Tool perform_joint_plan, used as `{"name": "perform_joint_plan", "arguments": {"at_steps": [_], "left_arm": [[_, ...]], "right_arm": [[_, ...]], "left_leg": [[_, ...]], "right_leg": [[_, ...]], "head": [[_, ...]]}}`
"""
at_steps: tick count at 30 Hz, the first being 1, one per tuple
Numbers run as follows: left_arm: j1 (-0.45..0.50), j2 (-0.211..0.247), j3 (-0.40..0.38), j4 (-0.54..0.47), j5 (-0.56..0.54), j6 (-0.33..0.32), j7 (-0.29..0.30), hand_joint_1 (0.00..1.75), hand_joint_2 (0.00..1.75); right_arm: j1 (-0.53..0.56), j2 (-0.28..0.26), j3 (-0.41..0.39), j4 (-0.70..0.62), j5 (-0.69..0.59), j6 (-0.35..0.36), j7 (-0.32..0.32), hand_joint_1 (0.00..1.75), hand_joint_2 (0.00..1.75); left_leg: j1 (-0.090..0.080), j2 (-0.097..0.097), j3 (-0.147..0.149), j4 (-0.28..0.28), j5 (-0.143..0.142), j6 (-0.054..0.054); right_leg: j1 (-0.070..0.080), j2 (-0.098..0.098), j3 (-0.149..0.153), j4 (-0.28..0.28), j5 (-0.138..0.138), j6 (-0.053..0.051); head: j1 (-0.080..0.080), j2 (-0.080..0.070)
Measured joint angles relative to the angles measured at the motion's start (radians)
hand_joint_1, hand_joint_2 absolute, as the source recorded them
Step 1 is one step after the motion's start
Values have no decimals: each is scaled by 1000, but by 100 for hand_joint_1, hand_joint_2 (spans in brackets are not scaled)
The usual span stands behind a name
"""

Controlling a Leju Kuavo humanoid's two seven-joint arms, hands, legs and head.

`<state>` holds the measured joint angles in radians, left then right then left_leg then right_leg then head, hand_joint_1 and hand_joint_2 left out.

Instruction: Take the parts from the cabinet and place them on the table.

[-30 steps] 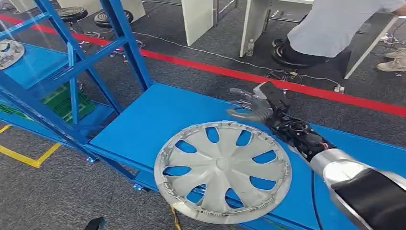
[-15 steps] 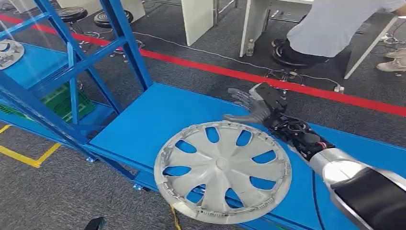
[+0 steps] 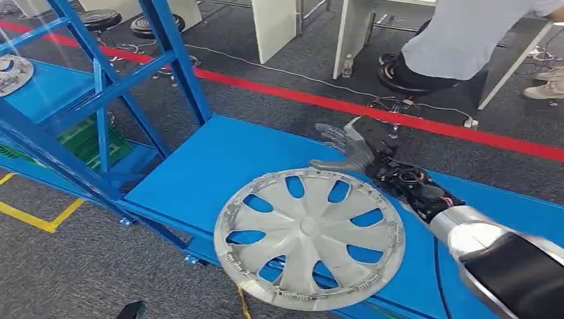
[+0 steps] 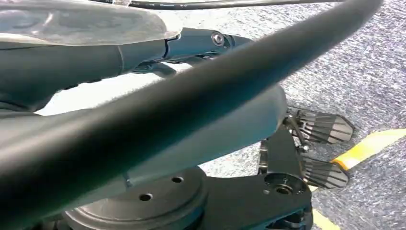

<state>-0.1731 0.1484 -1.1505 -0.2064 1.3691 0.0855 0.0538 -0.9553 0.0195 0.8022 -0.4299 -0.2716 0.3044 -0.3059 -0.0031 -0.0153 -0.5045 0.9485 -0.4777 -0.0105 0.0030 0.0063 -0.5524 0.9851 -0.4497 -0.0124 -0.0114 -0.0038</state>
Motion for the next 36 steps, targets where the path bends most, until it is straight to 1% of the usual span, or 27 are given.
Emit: {"name": "perform_joint_plan", "arguments": {"at_steps": [17, 18, 19, 20, 21, 24, 25, 26, 27, 28, 30, 31, 34, 36], "left_arm": [[0, 0, 0, 0, 0, 0, 0, 0, 0], [0, 0, 0, 0, -5, -2, 1, 0, 0], [-3, 0, 0, 0, -20, -10, 11, 0, 0], [-8, 0, -2, 0, -27, -11, 24, 0, 0], [-16, -1, -3, 0, -31, -11, 33, 0, 0], [-35, -2, -5, 0, -33, -11, 42, 0, 0], [-38, -3, -6, 0, -34, -11, 43, 0, 0], [-38, -4, -6, 0, -34, -11, 44, 0, 0], [-38, -4, -8, 0, -35, -11, 45, 0, 0], [-38, -5, -10, 0, -36, -11, 45, 0, 0], [-38, -6, -11, 0, -36, -11, 45, 0, 0], [-38, -6, -11, 0, -36, -11, 45, 0, 0], [-37, -6, -15, 0, -36, -11, 45, 0, 0], [-39, -6, -16, 0, -36, -11, 45, 0, 0]], "right_arm": [[0, 0, 10, 0, 0, -1, 1, 0, 175], [-1, -2, 11, 0, 20, -20, 21, 0, 175], [-14, 2, 24, 0, 93, -81, 91, 0, 175], [-33, 14, 60, 1, 203, -136, 169, 0, 175], [-61, 21, 121, 1, 378, -163, 211, 0, 175], [-117, 36, 259, 2, 975, -171, 234, 0, 175], [-125, 37, 296, 2, 1126, -173, 237, 0, 175], [-130, 39, 324, 2, 1213, -176, 237, 0, 175], [-133, 40, 348, 2, 1251, -180, 237, 0, 175], [-135, 40, 371, 2, 1229, -180, 237, 0, 175], [-137, 40, 406, 2, 1118, -182, 237, 0, 175], [-140, 40, 421, 2, 1089, -182, 237, 0, 175], [-148, 40, 462, 6, 1087, -182, 238, 0, 175], [-151, 40, 480, 8, 1089, -182, 238, 0, 175]], "left_leg": [[0, 0, 0, 0, 0, 0], [0, 0, 0, 0, 0, 0], [0, 0, -2, 0, 0, 0], [0, 0, -3, 0, 1, -1], [0, 0, -3, 0, 2, -2], [0, 0, -3, 0, 2, -2], [0, -1, -3, 0, 2, -1], [0, -1, -3, 0, 3, -1], [0, -1, -3, 0, 3, -1], [0, -1, -3, 0, 3, -1], [0, -1, -3, 0, 3, -1], [0, -1, -3, 0, 3, -1], [0, 1, -3, 0, 3, -1], [0, 2, -3, 0, 2, -1]], "right_leg": [[0, 0, 0, 0, 0, 0], [0, 0, 0, 0, 0, 0], [0, 0, 0, 0, 0, 0], [0, 0, -1, 0, 1, 0], [0, 0, -3, 0, 2, -1], [0, -1, -3, 0, 2, -1], [0, -1, -3, 0, 2, -1], [0, -1, -3, 0, 2, -1], [0, -1, -3, 0, 2, -1], [1, -1, -3, 0, 2, -1], [1, -1, -3, 0, 2, -1], [0, -1, -3, 0, 2, -1], [0, 1, -3, 0, 2, -1], [0, 1, -3, 0, 2, -1]], "head": [[-1, 0], [0, 0], [0, 0], [0, 0], [2, 0], [-2, 0], [-1, 0], [-2, 0], [-2, 0], [-3, 0], [-3, 0], [-3, 0], [0, 0], [-1, 0]]}}
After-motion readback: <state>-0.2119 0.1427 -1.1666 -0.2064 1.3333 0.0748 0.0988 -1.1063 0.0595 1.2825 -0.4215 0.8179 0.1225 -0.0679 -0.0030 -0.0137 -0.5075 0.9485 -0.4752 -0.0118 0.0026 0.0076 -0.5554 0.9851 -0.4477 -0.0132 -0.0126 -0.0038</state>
